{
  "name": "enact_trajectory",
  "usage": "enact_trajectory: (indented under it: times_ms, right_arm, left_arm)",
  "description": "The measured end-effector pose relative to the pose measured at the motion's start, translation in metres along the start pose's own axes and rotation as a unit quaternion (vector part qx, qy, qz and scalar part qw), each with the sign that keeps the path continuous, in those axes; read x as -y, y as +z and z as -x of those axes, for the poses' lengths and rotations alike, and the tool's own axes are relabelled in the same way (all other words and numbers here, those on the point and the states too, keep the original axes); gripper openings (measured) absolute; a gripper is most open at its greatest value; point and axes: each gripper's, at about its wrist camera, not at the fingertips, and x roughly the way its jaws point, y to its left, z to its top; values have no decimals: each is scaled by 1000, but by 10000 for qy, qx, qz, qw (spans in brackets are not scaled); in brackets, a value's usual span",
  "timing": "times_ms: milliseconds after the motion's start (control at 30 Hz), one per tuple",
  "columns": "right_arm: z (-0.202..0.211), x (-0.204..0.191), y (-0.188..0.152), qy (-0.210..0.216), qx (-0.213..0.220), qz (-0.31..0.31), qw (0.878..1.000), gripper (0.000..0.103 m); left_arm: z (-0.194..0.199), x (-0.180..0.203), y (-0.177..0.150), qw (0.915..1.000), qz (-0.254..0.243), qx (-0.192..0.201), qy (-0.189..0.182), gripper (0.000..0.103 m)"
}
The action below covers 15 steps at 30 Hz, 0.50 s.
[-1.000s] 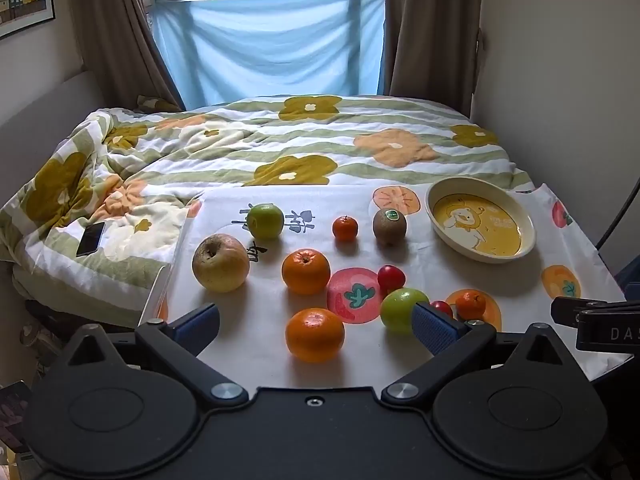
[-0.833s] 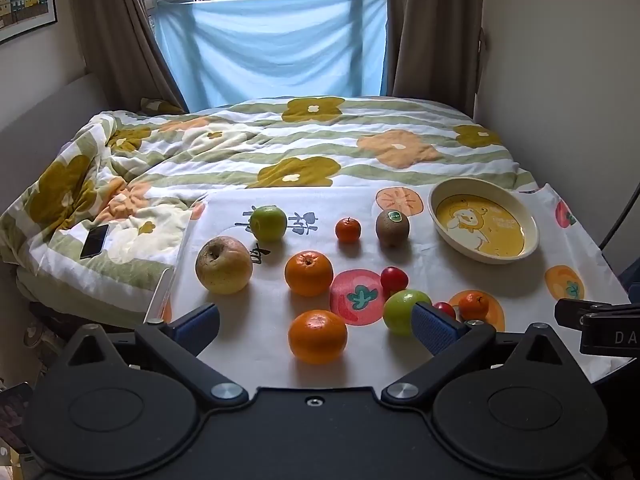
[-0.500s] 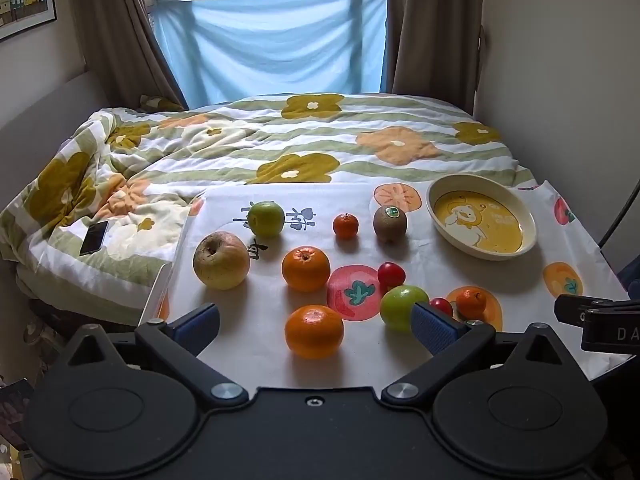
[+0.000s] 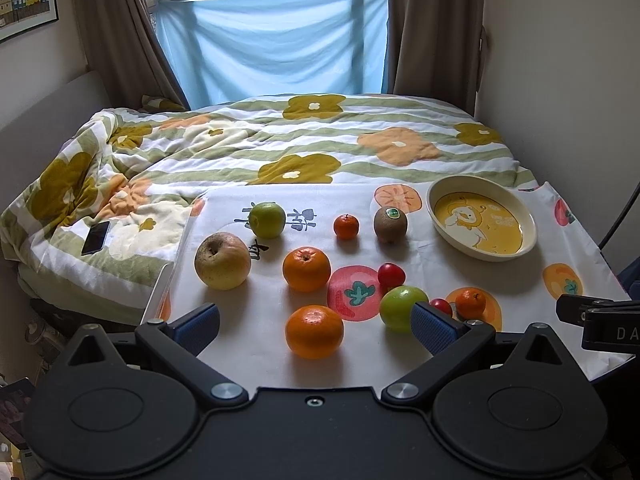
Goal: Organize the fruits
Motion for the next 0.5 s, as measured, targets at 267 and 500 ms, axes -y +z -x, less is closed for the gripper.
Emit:
enact_trajectory:
  times_ms: [267,500]
  right_arm:
    - [0,0,-1,4,14,11,10000,103]
    - [0,1,-1,10,20,4,10000,103]
  left_arm:
    - [-1,2,-1,10000,-51,5,2,103]
    - [-1,3,-1,10000,-49,5,8,103]
